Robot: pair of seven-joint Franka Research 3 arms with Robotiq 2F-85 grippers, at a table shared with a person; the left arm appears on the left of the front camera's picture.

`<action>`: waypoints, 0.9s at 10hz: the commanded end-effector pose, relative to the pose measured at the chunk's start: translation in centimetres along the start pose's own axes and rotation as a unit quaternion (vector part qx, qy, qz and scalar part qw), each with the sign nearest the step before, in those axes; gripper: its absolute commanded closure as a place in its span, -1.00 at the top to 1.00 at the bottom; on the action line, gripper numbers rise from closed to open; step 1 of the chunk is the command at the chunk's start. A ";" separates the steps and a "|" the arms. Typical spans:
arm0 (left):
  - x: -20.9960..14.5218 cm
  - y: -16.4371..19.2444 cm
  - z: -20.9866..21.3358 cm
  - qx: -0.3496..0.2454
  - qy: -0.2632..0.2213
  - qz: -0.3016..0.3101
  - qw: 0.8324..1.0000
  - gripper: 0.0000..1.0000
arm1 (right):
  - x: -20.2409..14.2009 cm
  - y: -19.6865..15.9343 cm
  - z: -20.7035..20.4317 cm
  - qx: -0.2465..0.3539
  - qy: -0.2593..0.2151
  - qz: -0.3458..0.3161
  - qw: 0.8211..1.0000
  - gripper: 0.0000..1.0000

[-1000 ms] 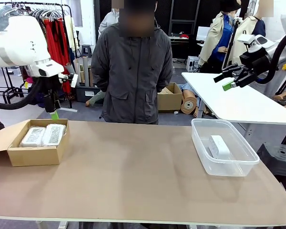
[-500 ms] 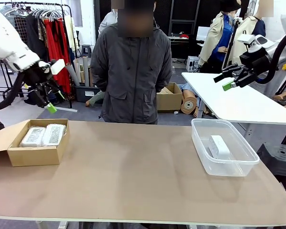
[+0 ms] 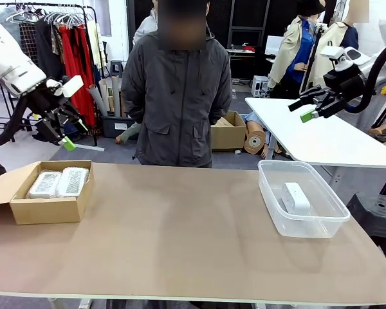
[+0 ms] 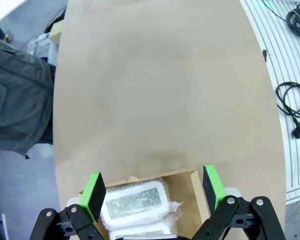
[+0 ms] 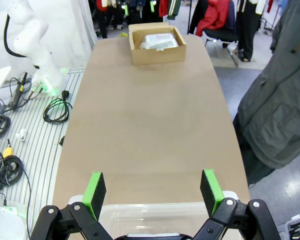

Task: Separate and place wrapped and unwrapped clocks.
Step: If the picked Digital clock is wrapped, place it in the Package Box ; if not, place it in the Organizing box.

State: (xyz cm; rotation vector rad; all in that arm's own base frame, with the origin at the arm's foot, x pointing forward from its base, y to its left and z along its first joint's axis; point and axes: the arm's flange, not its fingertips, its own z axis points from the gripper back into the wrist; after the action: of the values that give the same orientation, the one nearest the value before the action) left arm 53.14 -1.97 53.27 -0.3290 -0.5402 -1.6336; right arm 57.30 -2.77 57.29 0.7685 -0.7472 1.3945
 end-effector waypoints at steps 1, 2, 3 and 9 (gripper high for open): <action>0.0 0.0 0.1 0.001 0.000 0.000 1.000 1.00 | 0.2 0.0 0.1 0.002 -0.001 0.002 1.000 1.00; -0.6 0.7 0.0 -0.039 -0.063 0.003 0.997 1.00 | 0.2 0.0 0.1 0.002 -0.001 0.002 1.000 1.00; -0.8 1.1 0.4 -0.019 -0.106 0.021 0.994 1.00 | 0.2 0.0 0.1 0.002 -0.001 0.002 1.000 1.00; -0.2 2.3 1.1 0.040 -0.164 0.016 0.986 1.00 | 0.2 0.0 0.1 0.002 -0.001 0.002 1.000 1.00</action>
State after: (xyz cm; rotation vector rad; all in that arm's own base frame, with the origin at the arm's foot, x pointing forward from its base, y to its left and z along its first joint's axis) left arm 55.41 -1.38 54.88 -0.5818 -0.7935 -1.5177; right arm 57.30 -2.77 57.29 0.7686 -0.7471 1.3945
